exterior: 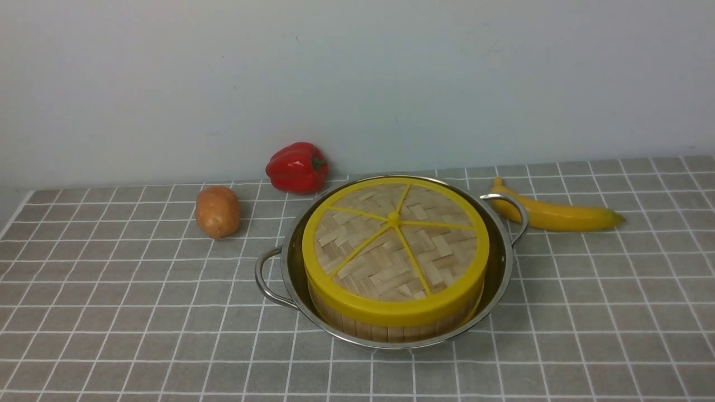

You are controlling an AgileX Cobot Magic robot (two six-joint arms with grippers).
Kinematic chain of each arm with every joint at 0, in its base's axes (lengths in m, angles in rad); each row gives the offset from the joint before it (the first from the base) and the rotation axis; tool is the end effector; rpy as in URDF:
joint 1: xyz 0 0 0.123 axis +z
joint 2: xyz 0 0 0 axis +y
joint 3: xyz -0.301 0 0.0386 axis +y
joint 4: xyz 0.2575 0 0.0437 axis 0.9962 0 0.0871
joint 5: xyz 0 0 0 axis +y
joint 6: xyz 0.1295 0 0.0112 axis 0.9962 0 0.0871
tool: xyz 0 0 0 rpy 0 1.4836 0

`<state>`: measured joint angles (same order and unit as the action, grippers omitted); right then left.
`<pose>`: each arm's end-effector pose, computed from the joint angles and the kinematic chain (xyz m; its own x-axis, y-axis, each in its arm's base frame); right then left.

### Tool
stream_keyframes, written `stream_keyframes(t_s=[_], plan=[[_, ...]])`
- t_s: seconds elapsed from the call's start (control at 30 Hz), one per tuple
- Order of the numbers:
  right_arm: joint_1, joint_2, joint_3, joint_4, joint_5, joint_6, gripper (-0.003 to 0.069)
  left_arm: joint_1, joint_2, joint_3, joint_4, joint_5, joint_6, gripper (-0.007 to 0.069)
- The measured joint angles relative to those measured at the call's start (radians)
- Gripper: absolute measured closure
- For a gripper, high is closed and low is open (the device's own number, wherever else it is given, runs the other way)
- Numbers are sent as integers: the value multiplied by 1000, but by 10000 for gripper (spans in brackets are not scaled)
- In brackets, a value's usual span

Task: Place the steamer in the pot on the grey tablecloth, and put the lid on the steamer.

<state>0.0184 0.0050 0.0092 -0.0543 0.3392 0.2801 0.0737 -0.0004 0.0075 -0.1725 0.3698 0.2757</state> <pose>0.0827 -0.0008 0.1689 -0.2560 0.2222 -0.9408 0.0586 0.9750 0.2143 0.0816 -0.0021 0.1668 -0.2799 0.0938 -0.9554 0.0180 0.9956 0.0925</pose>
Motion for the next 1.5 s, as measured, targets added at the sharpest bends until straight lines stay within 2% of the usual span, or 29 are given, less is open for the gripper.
stream_keyframes(t_s=[0.57,1.5], plan=[[0,0,0,0,0,0,416,0,0,0,0,0,0,382],[0,0,0,0,0,0,416,-12,0,0,0,-1,0,382]])
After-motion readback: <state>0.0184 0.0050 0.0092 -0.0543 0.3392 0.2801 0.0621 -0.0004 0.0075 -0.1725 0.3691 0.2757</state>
